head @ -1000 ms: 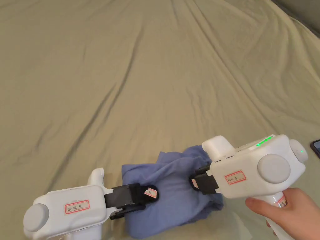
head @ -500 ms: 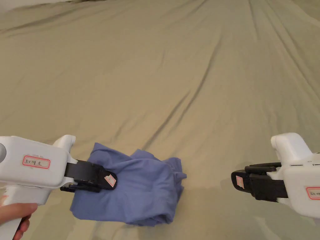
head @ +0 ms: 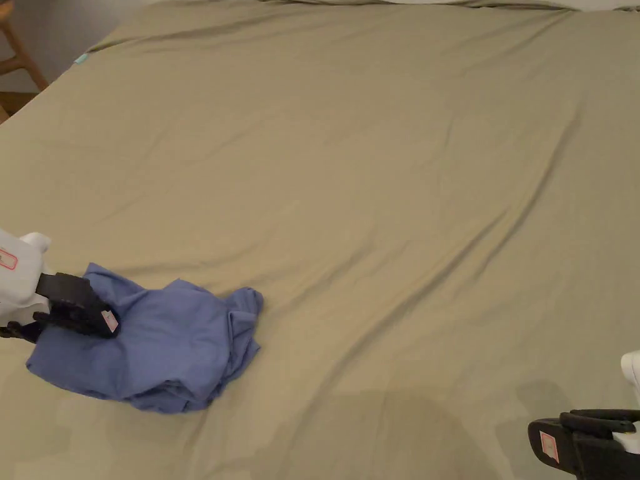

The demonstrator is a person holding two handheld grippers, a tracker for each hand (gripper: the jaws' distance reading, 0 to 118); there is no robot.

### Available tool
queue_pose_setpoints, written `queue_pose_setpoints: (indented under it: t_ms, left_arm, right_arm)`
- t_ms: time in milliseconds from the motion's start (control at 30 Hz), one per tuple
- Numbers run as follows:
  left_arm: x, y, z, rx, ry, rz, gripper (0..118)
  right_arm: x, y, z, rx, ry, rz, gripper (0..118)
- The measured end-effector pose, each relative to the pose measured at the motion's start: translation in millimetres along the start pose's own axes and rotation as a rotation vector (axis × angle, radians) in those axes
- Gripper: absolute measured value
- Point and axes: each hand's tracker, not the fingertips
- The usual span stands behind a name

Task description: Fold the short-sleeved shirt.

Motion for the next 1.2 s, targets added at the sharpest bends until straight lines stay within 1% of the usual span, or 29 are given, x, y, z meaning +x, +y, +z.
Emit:
queue_pose_setpoints:
  t_ms: [33, 67, 100, 167, 200, 267, 300, 333, 367, 400, 433, 467, 500, 567, 633, 667, 733, 767, 800, 867, 933, 967, 1100, 1200]
  left_arm:
    - [-3, -4, 2, 0.037, 0.071, -0.011, 86]
    - [-8, -11, 6, 0.089, 0.121, -0.028, 96]
    - [-14, -18, 15, 0.156, 0.144, -0.021, 96]
    - [-24, -29, 35, 0.222, 0.104, 0.037, 96]
    - [-20, -38, 51, 0.287, 0.095, 0.037, 96]
    - [-6, -54, 79, 0.432, 0.116, -0.008, 96]
    - [11, -66, 93, 0.515, 0.161, -0.075, 93]
    - [29, -80, 105, 0.590, 0.199, -0.163, 65]
    - [52, -93, 116, 0.674, 0.249, -0.225, 16]
    - [77, -108, 127, 0.740, 0.194, -0.232, 0]
    - [99, -120, 138, 0.817, 0.127, -0.207, 0]
    - [118, -130, 147, 0.838, 0.042, -0.234, 0]
    - [146, -142, 153, 0.890, 0.028, -0.282, 0]
    - [195, -161, 158, 1.022, 0.066, -0.334, 0]
    - [246, -180, 160, 1.120, 0.062, -0.396, 0]
    - [268, -183, 160, 1.148, 0.078, -0.417, 0]
    - [316, -197, 163, 1.215, 0.081, -0.482, 0]
    - [334, -201, 166, 1.201, 0.074, -0.486, 0]
    - [347, -201, 167, 1.214, 0.035, -0.517, 0]
    - [373, -209, 170, 1.249, -0.009, -0.556, 0]
    - [395, -209, 172, 1.238, 0.017, -0.589, 0]
    - [402, -211, 173, 1.247, 0.028, -0.601, 0]
    - [413, -212, 181, 1.257, -0.009, -0.580, 0]
    - [417, -212, 184, 1.258, 0.022, -0.580, 0]
  right_arm:
    - [-1, 1, -1, -0.002, 0.004, 0.001, 4]
    - [-1, 2, 0, 0.000, 0.006, 0.003, 4]
    - [0, 3, 1, 0.003, 0.008, 0.005, 4]
    - [1, 5, 6, 0.017, 0.014, 0.009, 4]
    - [2, 5, 10, 0.029, 0.015, 0.013, 4]
    - [7, 6, 21, 0.059, 0.006, 0.019, 4]
    - [8, 6, 29, 0.079, -0.004, 0.023, 4]
    - [10, 5, 38, 0.114, -0.022, 0.021, 4]
    - [14, 4, 51, 0.153, -0.036, 0.021, 4]
    - [18, 3, 65, 0.194, -0.052, 0.014, 4]
    - [21, 3, 81, 0.246, -0.080, 0.016, 4]
    - [22, 3, 96, 0.288, -0.117, 0.016, 4]
    - [25, 2, 116, 0.345, -0.172, 0.024, 4]
    - [28, 1, 154, 0.462, -0.271, 0.034, 4]
    - [32, 1, 191, 0.577, -0.336, 0.031, 4]
    - [34, 1, 211, 0.638, -0.379, 0.028, 4]
    - [35, 3, 247, 0.733, -0.475, 0.047, 4]
    - [37, 3, 260, 0.772, -0.508, 0.049, 4]
    - [39, 4, 275, 0.824, -0.543, 0.048, 4]
    - [42, 4, 298, 0.896, -0.585, 0.042, 4]
    - [46, 4, 317, 0.963, -0.609, 0.033, 4]
    - [47, 5, 323, 0.977, -0.617, 0.032, 4]
    - [52, 14, 340, 1.017, -0.666, 0.045, 4]
    - [56, 19, 345, 1.034, -0.666, 0.044, 4]
